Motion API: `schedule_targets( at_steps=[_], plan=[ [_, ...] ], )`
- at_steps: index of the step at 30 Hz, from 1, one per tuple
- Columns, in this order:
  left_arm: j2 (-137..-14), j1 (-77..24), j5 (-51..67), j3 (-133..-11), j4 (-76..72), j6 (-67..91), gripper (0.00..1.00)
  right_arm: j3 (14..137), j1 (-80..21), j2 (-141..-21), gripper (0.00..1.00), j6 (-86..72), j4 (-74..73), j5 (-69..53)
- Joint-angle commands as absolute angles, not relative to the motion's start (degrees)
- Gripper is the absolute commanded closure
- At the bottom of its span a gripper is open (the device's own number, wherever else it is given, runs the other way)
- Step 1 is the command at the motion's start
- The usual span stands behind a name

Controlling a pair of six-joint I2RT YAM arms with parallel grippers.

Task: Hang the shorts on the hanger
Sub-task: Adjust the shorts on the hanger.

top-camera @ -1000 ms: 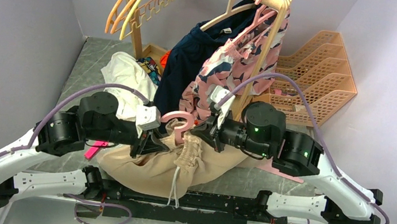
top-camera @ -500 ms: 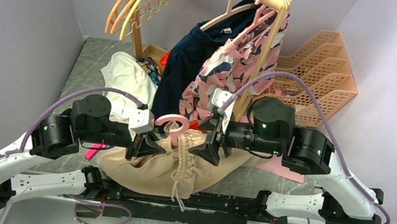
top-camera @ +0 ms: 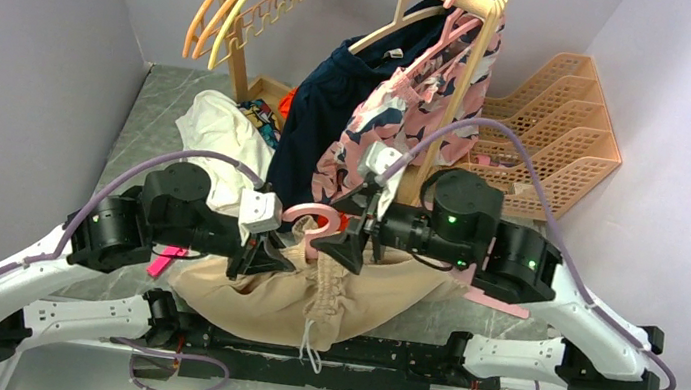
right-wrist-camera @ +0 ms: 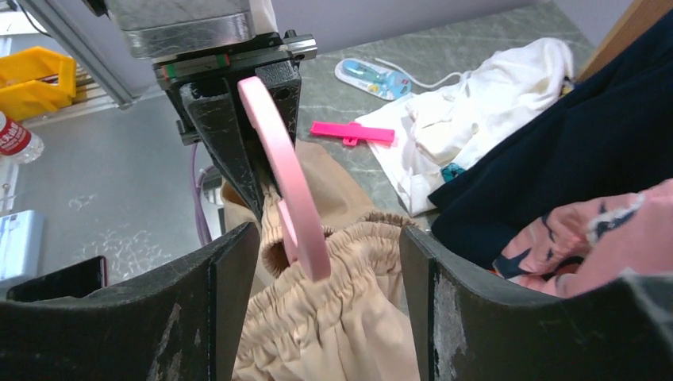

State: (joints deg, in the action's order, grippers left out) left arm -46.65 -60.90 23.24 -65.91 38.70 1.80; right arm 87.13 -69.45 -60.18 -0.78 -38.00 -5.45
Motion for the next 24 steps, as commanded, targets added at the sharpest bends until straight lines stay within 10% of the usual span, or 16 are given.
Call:
schedule_targets(
  at_steps=[1,8,18,24],
  plan=[
    [-45.88,-60.82,25.16,-67.38,35.93,0.97,0.93,85.96,-69.55,-61.87,0.35,-2.29,-33.11,-9.24],
    [-45.99,-60.82,23.5,-68.65,37.55,0.88,0.9,83.81,-69.57,-60.75,1.0,-3.46,-29.82,-13.0],
    [-39.69,-60.82,13.38,-69.57,40.44,2.39,0.69,77.79,-69.49,-51.99,1.0,-5.82,-24.55,-7.38],
    [-36.52,-60.86,9.74,-71.22,40.98,3.27,0.25,77.92,-69.5,-49.09,1.0,-5.75,-24.29,-4.34]
  ],
)
